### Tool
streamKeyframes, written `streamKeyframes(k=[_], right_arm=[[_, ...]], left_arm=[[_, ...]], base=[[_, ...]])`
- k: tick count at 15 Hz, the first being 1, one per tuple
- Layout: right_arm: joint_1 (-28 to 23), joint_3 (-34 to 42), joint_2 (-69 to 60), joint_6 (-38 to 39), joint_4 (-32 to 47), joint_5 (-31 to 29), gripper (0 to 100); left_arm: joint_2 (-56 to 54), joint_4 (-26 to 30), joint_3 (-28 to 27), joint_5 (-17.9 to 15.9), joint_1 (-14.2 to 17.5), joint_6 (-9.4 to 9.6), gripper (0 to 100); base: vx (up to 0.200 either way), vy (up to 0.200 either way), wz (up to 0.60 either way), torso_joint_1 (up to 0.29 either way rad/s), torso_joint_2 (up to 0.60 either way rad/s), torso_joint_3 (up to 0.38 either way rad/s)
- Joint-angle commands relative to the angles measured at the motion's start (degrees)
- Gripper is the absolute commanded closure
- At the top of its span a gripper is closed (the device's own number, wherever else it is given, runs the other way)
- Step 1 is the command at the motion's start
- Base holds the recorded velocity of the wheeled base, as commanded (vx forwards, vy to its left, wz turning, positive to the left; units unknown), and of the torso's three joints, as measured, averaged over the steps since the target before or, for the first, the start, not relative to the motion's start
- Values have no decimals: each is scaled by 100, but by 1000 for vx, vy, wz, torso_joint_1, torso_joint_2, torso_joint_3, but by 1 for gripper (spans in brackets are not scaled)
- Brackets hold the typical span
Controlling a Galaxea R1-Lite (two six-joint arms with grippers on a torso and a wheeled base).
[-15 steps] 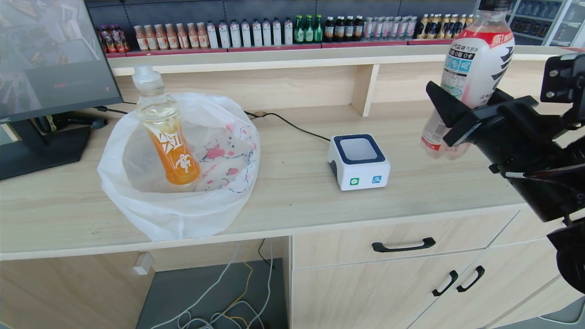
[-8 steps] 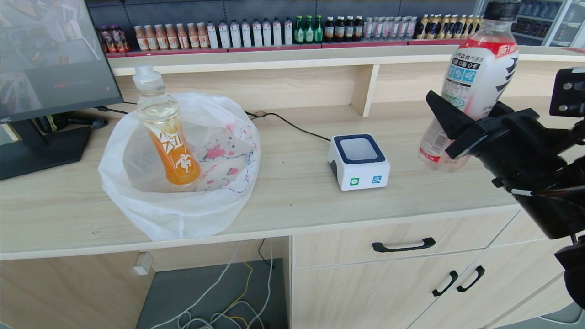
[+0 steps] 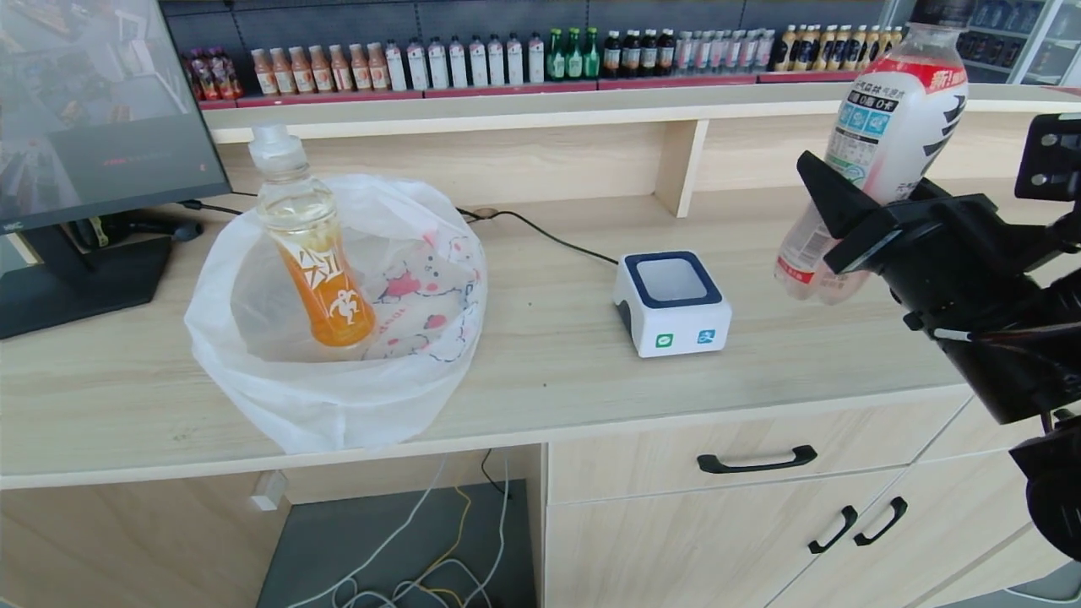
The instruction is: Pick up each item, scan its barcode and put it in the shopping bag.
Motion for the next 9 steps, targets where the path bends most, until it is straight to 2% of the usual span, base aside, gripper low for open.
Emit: streamKeyframes(k=[1, 9], right_arm=[[-1, -3, 83, -6, -1, 18, 100], [-18, 32, 65, 3, -45, 27, 100]], left_arm=[[-1, 6, 0, 2, -2, -8, 0], [-1, 6, 0, 2, -2, -8, 0]], base=[[0, 200, 0, 7, 12, 2], [0, 200, 0, 3, 3, 1]])
